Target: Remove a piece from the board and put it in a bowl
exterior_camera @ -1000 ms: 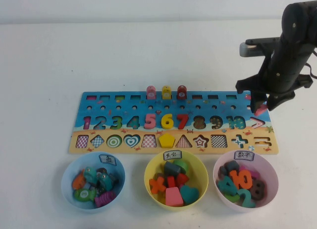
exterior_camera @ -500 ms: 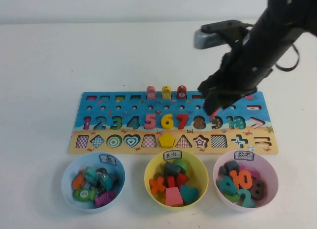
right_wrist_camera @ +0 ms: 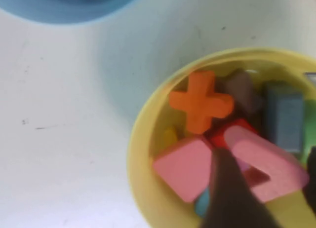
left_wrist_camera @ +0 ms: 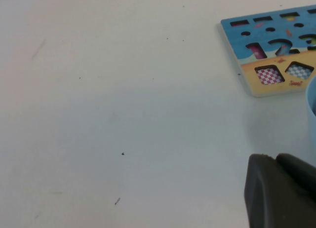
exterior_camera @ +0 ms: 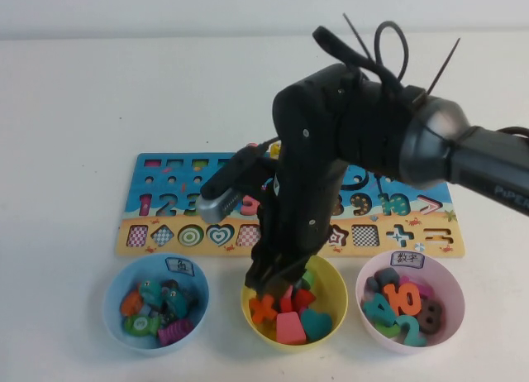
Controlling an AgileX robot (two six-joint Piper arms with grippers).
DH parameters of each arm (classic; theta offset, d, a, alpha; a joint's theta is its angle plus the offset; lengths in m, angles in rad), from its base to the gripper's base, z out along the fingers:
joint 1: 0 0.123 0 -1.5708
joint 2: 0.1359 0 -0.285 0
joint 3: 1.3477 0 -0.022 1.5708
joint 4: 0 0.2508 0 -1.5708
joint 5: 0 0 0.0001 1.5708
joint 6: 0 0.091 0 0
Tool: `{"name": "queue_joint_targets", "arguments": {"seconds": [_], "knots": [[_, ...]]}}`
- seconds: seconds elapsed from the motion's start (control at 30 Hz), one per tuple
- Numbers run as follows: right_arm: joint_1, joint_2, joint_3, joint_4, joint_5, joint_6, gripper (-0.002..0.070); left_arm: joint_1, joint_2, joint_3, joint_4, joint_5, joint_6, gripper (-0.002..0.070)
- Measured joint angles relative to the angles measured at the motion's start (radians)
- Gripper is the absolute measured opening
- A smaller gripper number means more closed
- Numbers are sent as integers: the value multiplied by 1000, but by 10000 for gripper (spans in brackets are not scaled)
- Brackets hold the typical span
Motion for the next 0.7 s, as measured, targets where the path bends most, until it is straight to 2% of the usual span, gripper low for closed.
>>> {"name": "queue_joint_targets", "arguments": {"seconds": [0.07, 0.2, 0.27, 0.33, 0.43, 0.5, 0.57, 0.6, 0.7], "knots": [[0, 22, 1, 12, 0, 0, 328, 0, 0, 0, 0, 0, 0, -5], [0, 48, 2, 46, 0, 3, 507, 0, 0, 0, 0, 0, 0, -5], [0, 50, 2, 56, -2, 9, 538, 0, 0, 0, 2, 0, 0, -5], [0, 48, 2, 64, -2, 23, 529, 0, 0, 0, 2, 0, 0, -5], [0, 22, 2, 84, -2, 38, 438, 0, 0, 0, 2, 0, 0, -5], [0, -20, 5, 108, -9, 41, 314, 0, 0, 0, 2, 0, 0, -5], [5, -91, 7, 117, -41, 43, 155, 0, 0, 0, 2, 0, 0, -4], [7, -125, 16, 119, -61, 43, 107, 0, 0, 0, 2, 0, 0, -4], [13, -274, 76, 119, -137, 45, 21, 0, 0, 0, 2, 0, 0, -5]]}}
